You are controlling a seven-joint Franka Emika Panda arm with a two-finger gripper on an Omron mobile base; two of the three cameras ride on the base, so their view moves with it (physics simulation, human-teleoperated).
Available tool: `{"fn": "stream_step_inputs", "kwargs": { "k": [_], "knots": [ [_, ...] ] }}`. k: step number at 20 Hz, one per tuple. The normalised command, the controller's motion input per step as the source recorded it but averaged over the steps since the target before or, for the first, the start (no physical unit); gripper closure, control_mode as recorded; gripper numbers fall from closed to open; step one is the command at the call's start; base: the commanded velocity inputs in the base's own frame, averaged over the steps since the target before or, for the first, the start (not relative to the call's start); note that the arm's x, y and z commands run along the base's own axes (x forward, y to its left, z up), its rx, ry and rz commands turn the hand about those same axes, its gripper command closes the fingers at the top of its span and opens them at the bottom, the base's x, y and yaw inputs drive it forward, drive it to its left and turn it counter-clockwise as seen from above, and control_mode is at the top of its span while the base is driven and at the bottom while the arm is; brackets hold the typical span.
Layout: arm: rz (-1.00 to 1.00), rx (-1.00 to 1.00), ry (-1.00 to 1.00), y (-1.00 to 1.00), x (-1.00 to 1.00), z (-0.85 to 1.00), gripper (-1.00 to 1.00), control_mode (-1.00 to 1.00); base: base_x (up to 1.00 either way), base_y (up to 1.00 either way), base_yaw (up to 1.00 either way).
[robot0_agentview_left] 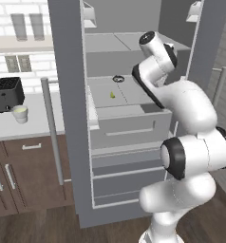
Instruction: Grab a lemon wedge from the fridge and one ice cube from the ice bowl, and put them in the glass of lemonade.
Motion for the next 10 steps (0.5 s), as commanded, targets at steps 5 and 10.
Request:
{"fn": "stream_step_inputs", "kwargs": {
  "k": [5,10],
  "knots": [
    [-0.09,-0.12,0.24,-0.79,0.65,-0.02,-1.0,-1.0,0.0,0.0,0.0],
    [-0.21,0.0,0.06,-1.0,-0.49,-0.19,-1.0,-1.0,0.0,0.0,0.0]
  ]
}}
